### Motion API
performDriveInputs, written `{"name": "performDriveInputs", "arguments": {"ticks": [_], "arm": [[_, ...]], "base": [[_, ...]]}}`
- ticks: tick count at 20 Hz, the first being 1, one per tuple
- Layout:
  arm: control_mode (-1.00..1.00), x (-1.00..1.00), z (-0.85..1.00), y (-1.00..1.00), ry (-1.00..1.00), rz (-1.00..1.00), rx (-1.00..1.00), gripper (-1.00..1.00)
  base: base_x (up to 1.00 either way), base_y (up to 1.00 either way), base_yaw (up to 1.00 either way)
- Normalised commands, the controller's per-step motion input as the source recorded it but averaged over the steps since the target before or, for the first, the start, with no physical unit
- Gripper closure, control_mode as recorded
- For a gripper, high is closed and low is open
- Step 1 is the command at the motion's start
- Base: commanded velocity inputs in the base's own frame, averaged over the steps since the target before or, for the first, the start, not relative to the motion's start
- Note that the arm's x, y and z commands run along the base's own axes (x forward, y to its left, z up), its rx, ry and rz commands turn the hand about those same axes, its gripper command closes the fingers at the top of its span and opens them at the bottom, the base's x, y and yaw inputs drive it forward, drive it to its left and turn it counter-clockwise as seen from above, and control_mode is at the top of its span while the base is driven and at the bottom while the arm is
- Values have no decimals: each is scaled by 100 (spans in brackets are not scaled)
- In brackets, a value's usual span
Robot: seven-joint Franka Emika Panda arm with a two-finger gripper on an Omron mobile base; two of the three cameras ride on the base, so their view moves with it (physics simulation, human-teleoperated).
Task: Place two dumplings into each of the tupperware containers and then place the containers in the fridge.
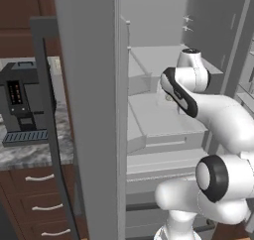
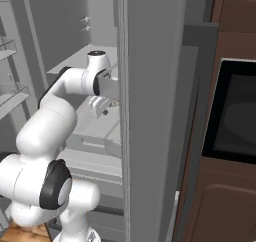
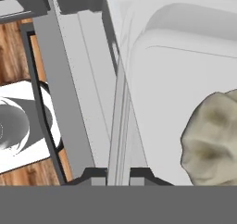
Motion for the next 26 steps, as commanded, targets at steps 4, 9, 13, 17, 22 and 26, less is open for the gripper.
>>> {"name": "performDriveInputs", "arguments": {"ticks": [4,9,13,17,22,26], "arm": [[-100,0,1,0,0,0,0,100],[-100,-34,17,1,0,0,0,100],[-100,-71,56,0,0,-1,0,100],[-100,-58,59,0,-3,0,0,100],[-100,-4,52,-3,-4,0,0,100],[-100,48,46,-11,3,-2,0,100]], "base": [[6,1,0],[0,0,0],[0,0,0],[0,0,0],[0,0,0],[0,0,0]]}}
